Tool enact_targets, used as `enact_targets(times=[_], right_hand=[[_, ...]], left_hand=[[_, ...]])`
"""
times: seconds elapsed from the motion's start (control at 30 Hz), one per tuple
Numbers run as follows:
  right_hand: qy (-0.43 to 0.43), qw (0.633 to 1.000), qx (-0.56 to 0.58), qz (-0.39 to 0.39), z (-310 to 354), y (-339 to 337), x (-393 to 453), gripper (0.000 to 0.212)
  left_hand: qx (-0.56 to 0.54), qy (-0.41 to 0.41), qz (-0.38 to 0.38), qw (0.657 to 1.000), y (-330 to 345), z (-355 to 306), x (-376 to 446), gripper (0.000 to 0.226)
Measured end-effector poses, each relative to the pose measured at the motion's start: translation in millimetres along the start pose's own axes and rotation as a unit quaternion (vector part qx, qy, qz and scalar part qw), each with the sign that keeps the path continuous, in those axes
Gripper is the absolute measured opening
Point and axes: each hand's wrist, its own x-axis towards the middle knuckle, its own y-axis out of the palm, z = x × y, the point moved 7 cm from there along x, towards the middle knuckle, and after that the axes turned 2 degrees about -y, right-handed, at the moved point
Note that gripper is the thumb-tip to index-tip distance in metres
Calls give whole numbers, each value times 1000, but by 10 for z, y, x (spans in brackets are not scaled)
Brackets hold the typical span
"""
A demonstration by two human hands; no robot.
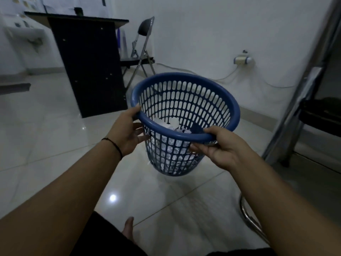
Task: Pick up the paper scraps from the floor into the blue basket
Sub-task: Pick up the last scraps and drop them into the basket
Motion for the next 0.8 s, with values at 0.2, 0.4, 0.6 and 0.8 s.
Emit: enact_targets(times=[0.2,0.4,0.6,0.8], right_hand=[[-11,998,14,-58,186,-318,369,37],[-24,991,28,-128,259,-575,801,29],[-48,987,37,-147,252,-607,1151,12],[-67,995,-55,-52,250,-549,1611,38]], left_hand=[[34,22,-21,999,387,327,303,16],[163,8,50,985,498,627,624,34],[248,-10,44,968,105,957,880,31],[298,-29,35,953,-197,1241,1054,33]])
